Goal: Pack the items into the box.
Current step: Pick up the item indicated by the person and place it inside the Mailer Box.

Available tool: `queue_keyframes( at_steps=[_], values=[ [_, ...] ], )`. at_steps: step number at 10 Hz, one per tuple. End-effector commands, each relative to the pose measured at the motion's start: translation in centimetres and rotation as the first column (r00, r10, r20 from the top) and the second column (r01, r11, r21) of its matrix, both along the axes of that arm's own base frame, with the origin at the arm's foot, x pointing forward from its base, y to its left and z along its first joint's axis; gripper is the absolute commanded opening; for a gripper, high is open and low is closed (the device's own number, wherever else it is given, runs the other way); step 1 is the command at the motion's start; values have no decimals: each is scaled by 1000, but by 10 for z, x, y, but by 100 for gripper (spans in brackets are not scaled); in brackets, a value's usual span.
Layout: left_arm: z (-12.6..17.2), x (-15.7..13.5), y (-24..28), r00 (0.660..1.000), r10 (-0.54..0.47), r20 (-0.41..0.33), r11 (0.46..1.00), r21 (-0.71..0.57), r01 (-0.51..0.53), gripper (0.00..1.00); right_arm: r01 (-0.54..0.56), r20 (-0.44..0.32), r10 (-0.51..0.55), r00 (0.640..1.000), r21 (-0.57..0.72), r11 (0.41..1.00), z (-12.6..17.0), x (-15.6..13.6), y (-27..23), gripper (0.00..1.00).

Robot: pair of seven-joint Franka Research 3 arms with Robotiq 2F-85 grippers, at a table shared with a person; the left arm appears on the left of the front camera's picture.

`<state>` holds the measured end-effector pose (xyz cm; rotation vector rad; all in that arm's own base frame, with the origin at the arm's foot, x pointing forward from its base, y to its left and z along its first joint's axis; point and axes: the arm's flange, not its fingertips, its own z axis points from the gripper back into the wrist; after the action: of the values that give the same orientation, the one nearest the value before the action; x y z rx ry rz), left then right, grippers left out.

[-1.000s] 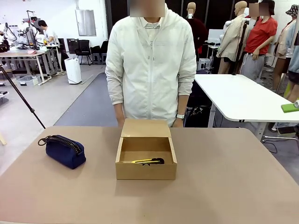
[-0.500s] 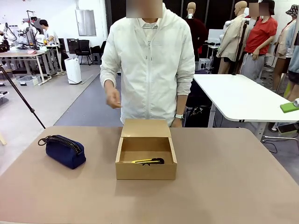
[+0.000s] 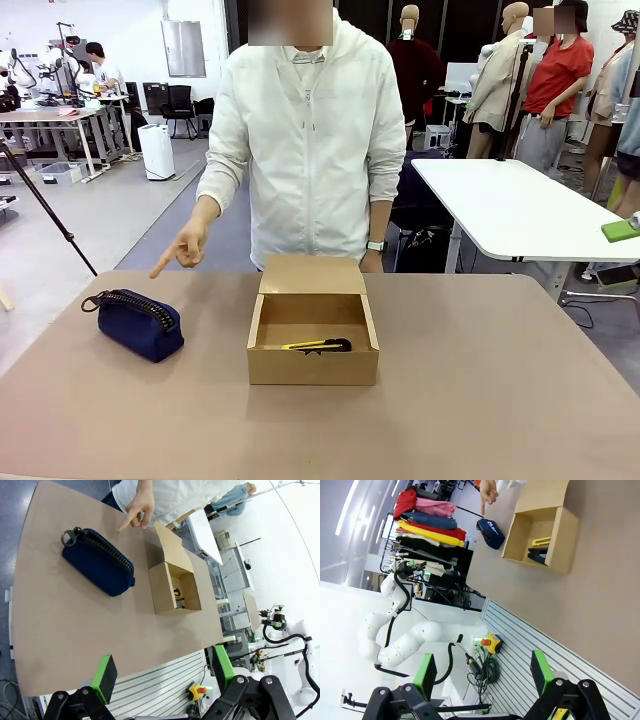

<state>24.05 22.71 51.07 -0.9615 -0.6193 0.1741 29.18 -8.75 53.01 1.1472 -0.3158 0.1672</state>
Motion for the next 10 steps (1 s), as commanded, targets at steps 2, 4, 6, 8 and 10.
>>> queue_keyframes(
  at_steps=[2,4,6,8,10],
  values=[
    [0,0,0,1000,-8,26,1000,-7,8,100,-18,10,18,1000,-10,1000,-1,-2,-2,100],
    [0,0,0,1000,-8,26,1000,-7,8,100,-18,10,18,1000,-10,1000,-1,-2,-2,100],
    [0,0,0,1000,-8,26,1000,-7,8,100,-18,10,18,1000,-10,1000,-1,-2,-2,100],
    [24,37,-25,982,-166,-84,973,149,177,100,-18,10,18,1000,-10,1000,-1,-2,-2,100],
    [72,114,-97,855,-475,-210,767,378,519,100,-18,10,18,1000,-10,1000,-1,-2,-2,100]
  ],
)
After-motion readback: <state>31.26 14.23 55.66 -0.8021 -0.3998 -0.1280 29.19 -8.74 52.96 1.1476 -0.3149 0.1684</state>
